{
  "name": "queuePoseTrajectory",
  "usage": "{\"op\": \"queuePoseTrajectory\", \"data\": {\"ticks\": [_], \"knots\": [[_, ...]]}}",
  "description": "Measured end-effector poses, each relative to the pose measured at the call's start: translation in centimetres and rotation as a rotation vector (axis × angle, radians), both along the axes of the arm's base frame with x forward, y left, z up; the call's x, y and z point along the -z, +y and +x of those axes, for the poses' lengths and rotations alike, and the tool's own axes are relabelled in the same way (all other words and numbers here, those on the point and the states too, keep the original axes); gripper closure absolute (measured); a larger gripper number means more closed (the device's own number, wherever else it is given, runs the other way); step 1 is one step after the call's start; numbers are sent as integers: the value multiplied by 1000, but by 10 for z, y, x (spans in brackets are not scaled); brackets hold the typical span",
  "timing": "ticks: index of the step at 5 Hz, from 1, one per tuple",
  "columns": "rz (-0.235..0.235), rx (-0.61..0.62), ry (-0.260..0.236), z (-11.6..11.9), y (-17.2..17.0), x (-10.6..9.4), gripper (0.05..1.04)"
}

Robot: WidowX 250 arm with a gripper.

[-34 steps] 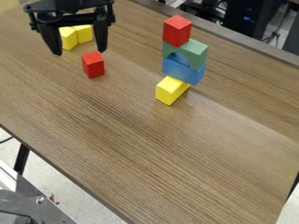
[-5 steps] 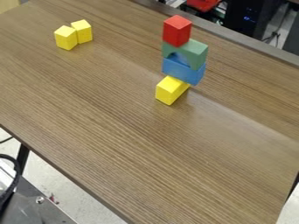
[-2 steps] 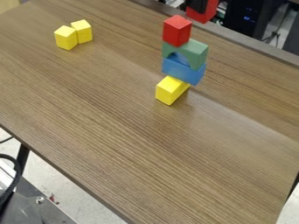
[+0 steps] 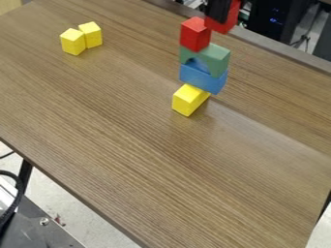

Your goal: Pick up the red cube on the table and put it next to the red cube on the green arch

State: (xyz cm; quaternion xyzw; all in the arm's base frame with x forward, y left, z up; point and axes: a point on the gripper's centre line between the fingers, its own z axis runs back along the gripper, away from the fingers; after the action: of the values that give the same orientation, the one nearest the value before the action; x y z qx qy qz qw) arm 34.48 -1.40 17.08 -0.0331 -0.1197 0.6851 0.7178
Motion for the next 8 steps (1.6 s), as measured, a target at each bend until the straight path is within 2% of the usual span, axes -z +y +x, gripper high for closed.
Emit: {"op": "queuePoseTrajectory", "data": {"ticks": [5, 8], "knots": [[-9, -45, 53, 0, -1, 23, 528], [-2, -50, 54, 2, 2, 27, 528]]}}
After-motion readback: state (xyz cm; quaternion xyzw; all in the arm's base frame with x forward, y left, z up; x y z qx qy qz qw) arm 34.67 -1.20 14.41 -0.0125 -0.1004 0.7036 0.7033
